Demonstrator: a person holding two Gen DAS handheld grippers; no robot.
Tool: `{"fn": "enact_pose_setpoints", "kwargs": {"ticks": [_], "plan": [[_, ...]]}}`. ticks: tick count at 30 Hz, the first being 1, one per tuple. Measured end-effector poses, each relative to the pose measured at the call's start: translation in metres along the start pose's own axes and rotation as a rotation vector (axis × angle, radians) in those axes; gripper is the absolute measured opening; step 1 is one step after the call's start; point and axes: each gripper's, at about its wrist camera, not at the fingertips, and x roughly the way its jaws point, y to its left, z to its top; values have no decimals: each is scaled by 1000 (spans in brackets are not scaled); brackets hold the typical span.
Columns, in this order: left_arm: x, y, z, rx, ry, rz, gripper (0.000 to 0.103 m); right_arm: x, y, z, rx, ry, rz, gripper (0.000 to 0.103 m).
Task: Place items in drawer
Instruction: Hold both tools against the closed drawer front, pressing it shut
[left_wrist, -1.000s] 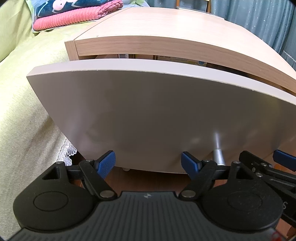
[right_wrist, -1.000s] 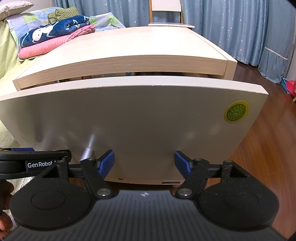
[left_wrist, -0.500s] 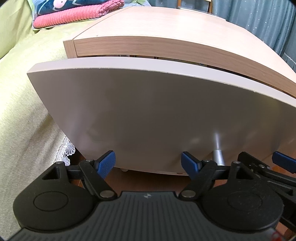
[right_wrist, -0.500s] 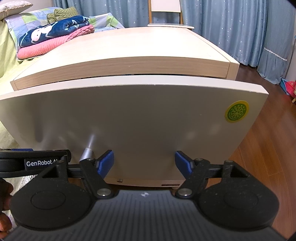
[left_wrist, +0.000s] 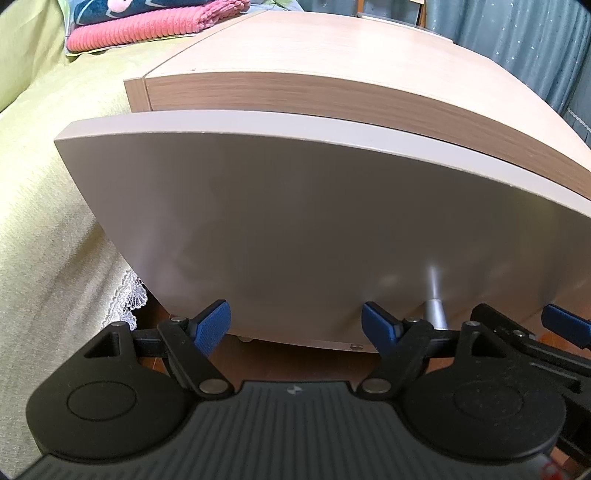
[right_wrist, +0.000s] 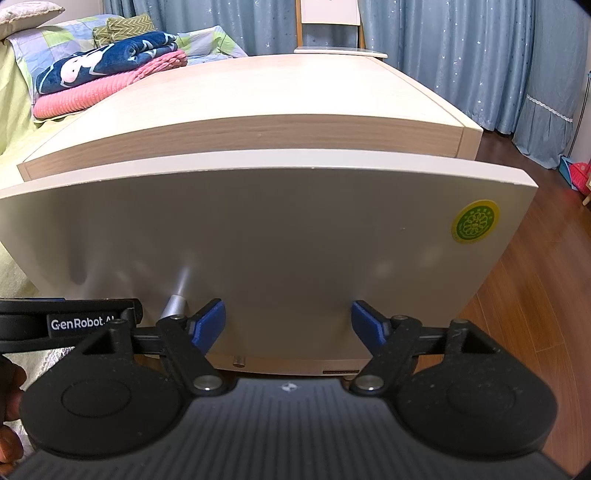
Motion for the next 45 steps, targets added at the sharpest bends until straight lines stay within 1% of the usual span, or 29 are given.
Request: {"fn": "enact_pose_setpoints", "kwargs": {"ticks": [3, 5, 8, 14, 31, 45], "plan": [[0, -1, 2, -3, 1, -2, 80, 1, 0, 1, -2, -1, -1, 74], [7, 17, 6, 1, 2, -7, 80, 1, 0, 0, -2, -2, -1, 74], [14, 21, 3, 3, 3, -9, 80, 1, 0, 0, -1, -3, -1, 74], [14, 26, -4, 15, 2, -16, 80, 2, 0, 0, -2, -4, -1, 74], [20, 20, -13, 10, 4, -21, 80, 4, 1, 3, -3, -6, -2, 75], [25, 23, -15, 16, 3, -26, 80, 5, 1, 3, -1, -10, -1, 75]]}}
